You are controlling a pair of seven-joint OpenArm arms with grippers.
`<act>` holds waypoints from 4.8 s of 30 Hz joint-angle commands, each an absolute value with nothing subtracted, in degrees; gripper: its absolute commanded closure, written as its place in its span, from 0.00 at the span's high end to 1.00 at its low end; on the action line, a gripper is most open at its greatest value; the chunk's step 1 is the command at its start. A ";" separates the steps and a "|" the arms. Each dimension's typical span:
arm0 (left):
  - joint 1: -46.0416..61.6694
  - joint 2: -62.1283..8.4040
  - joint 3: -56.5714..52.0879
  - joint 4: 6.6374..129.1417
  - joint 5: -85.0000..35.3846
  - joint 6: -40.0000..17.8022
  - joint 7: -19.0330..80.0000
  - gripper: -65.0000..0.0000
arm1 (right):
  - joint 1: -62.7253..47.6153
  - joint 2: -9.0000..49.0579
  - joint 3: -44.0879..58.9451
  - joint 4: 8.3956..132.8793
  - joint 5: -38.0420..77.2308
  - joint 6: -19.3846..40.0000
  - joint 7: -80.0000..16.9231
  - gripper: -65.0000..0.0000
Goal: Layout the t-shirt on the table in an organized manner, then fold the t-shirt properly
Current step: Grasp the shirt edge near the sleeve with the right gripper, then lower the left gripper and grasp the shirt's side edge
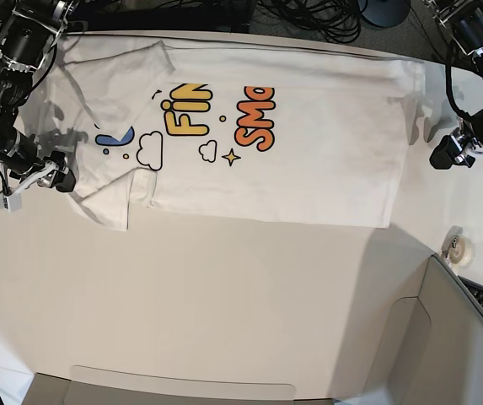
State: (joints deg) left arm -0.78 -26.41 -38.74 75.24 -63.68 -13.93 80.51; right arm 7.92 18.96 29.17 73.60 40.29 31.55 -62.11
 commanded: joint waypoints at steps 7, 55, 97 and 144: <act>-1.36 -27.91 -38.90 76.18 -65.01 -14.02 80.00 0.39 | 9.10 20.35 29.49 74.51 39.78 32.57 -61.14 0.52; 0.13 -27.82 -38.90 76.18 -65.01 -14.02 80.00 0.39 | 9.63 19.82 23.25 81.98 22.29 32.48 -60.97 0.52; -22.90 -27.82 -28.09 43.30 -64.66 -24.57 75.91 0.39 | 11.91 20.88 19.03 73.45 22.11 32.48 -56.48 0.00; -19.65 -25.71 -6.02 43.38 -64.40 -24.48 50.77 0.39 | 11.91 20.53 19.03 73.45 22.37 32.48 -56.66 0.00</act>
State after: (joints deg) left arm -19.46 -25.10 -6.31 43.46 -65.98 -25.78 48.62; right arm 11.27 19.84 18.92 72.88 22.61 31.79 -55.88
